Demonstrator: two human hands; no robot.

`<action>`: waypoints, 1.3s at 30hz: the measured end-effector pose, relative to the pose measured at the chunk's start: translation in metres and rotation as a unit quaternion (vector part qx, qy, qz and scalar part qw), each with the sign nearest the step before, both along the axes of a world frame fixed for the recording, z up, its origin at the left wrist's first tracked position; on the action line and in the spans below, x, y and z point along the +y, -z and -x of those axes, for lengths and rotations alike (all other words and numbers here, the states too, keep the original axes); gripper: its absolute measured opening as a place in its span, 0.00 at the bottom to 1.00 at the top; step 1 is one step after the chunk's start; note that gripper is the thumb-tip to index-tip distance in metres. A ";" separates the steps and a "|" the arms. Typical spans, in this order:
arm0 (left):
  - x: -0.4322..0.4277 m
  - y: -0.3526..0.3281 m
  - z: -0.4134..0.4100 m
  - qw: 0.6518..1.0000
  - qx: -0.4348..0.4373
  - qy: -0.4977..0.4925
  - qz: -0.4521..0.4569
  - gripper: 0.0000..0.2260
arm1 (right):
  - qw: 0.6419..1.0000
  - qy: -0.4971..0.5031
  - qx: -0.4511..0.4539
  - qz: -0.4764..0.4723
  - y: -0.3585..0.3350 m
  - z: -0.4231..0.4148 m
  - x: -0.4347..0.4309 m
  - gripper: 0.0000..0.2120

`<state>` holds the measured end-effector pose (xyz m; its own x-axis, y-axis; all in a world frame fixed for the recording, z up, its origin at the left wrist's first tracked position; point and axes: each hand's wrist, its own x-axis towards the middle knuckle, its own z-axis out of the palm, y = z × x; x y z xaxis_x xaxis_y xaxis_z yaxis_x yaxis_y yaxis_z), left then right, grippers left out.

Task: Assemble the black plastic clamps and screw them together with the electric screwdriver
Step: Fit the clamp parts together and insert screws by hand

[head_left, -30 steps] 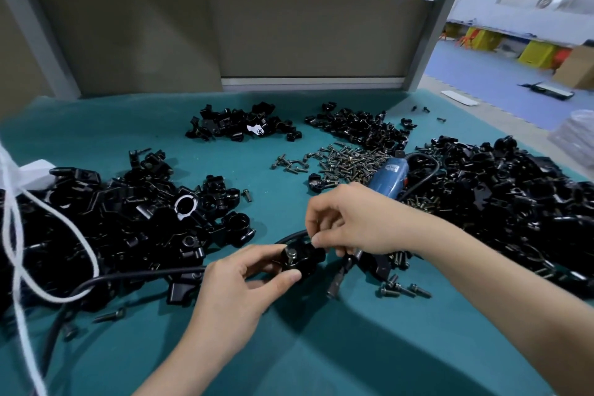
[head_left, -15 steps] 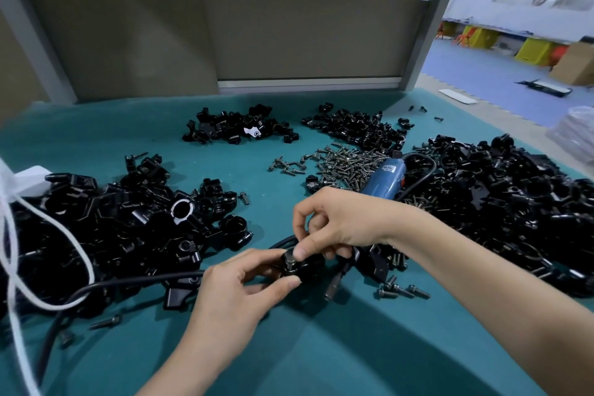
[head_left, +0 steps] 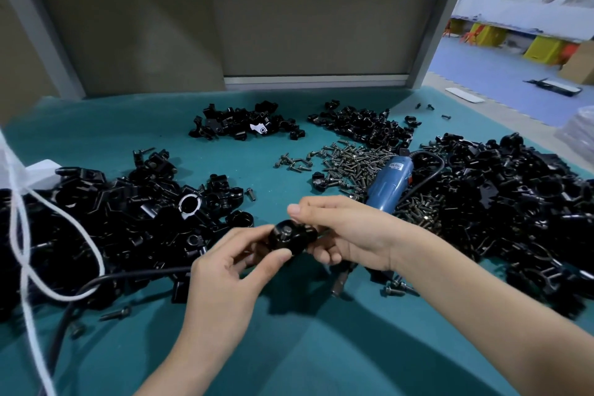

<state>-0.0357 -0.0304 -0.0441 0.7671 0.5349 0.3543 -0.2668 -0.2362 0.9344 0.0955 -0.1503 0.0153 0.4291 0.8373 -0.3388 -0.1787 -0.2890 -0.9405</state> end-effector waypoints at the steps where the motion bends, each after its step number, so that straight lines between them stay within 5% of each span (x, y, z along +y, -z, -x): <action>1: 0.001 0.000 0.001 1.000 -0.003 -0.013 -0.024 0.13 | 1.000 0.012 0.019 -0.009 0.000 0.003 0.001 0.11; 11: -0.004 0.000 0.001 0.996 -0.050 -0.044 -0.059 0.13 | 0.984 0.089 0.125 -0.087 0.005 0.038 0.016 0.13; 15: 0.003 0.003 -0.001 0.996 -0.015 -0.060 -0.062 0.05 | 0.972 0.156 0.138 -0.107 0.012 0.036 0.017 0.17; 24: 0.003 0.003 0.003 0.966 0.038 0.008 -0.255 0.11 | 0.929 0.233 0.224 -0.181 0.030 0.031 0.015 0.14; 32: 0.016 -0.019 0.000 0.980 0.108 0.033 -0.161 0.09 | 0.930 0.210 0.226 -0.200 0.025 0.035 0.010 0.15; 39: 0.028 -0.055 0.038 0.910 0.238 0.200 -0.275 0.14 | 0.933 0.201 0.227 -0.196 0.028 0.041 0.007 0.15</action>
